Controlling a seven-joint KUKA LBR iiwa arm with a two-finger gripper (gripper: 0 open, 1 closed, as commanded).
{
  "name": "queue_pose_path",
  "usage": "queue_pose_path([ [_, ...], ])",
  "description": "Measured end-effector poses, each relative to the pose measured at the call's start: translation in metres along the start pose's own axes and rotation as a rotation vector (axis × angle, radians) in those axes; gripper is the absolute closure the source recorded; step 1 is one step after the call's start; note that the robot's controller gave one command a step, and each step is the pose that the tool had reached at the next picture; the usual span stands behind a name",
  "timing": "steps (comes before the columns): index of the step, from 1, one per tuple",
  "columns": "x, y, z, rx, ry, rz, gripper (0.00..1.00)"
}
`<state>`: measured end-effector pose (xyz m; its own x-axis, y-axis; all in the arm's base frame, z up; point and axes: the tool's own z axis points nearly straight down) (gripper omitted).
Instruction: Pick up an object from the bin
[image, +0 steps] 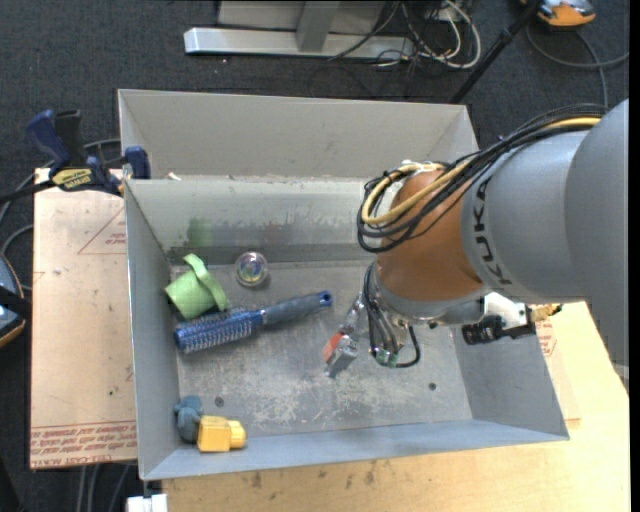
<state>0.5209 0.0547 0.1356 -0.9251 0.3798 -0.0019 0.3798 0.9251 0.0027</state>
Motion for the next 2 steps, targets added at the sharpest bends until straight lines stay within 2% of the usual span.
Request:
queue_pose_path([
  [1, -0.0008, 0.0009, -0.0305, -0.001, -0.002, -0.002, 1.0],
  [2, -0.0011, 0.0012, -0.0311, 0.001, 0.001, -0.003, 1.0],
])
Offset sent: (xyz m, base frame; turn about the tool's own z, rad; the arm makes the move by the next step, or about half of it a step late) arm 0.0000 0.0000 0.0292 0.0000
